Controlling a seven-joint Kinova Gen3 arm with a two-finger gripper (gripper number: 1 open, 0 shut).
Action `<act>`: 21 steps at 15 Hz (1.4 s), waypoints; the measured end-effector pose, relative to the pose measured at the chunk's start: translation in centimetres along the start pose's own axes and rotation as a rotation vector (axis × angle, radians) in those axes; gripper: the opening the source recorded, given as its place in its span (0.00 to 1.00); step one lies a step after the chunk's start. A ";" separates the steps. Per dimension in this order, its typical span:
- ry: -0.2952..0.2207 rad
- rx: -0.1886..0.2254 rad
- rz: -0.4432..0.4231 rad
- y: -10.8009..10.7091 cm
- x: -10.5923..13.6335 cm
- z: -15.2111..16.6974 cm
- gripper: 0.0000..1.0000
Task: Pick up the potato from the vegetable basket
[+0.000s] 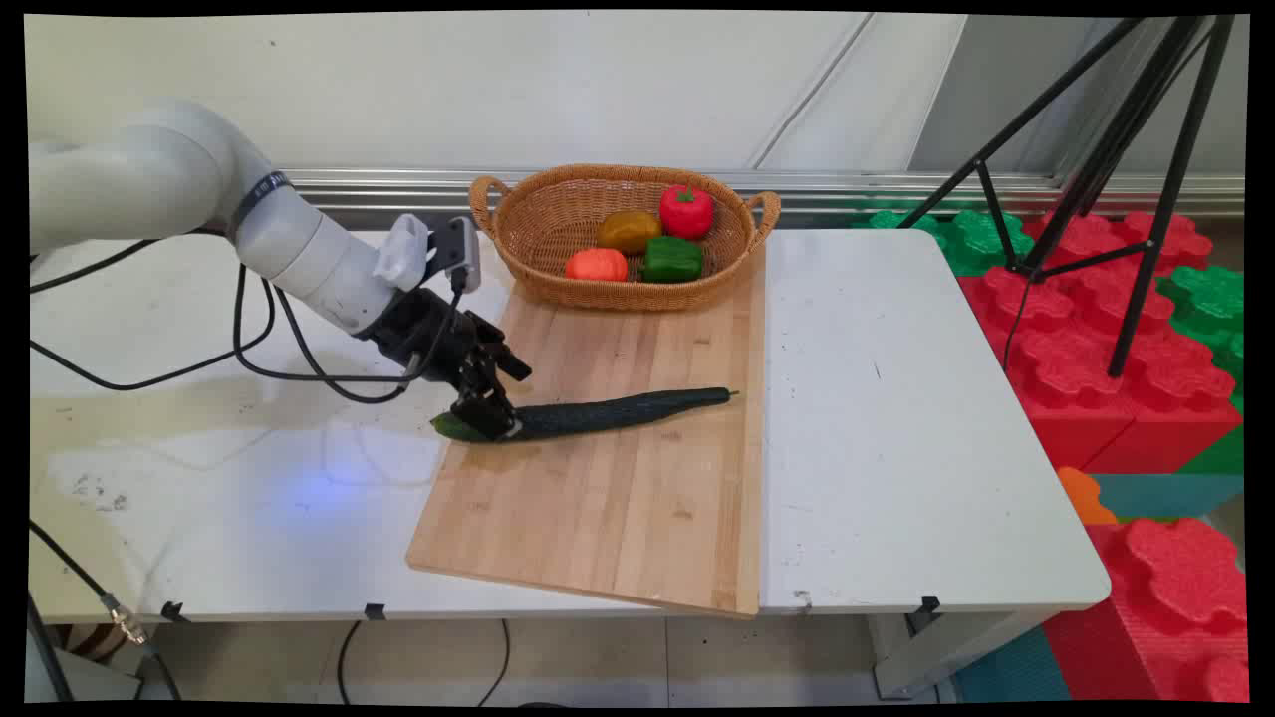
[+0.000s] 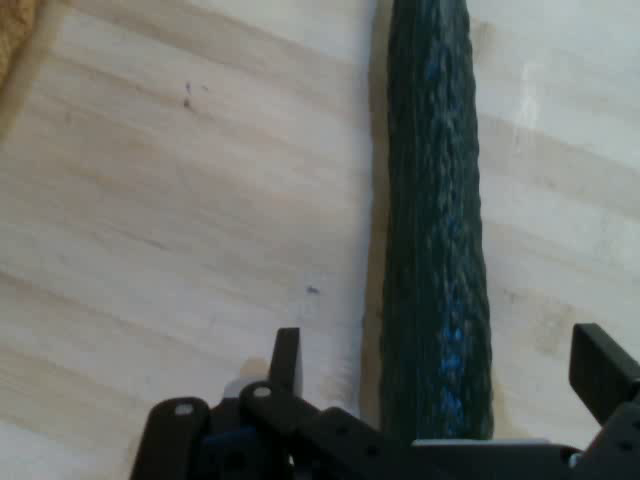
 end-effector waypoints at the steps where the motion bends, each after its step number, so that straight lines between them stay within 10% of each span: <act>1: 0.005 0.001 -0.002 0.0 0.1 -0.1 1.00; 10: 0.089 0.021 -0.002 -0.6 1.8 -4.4 1.00; 21: 0.171 0.142 -0.017 -5.1 4.7 -10.6 1.00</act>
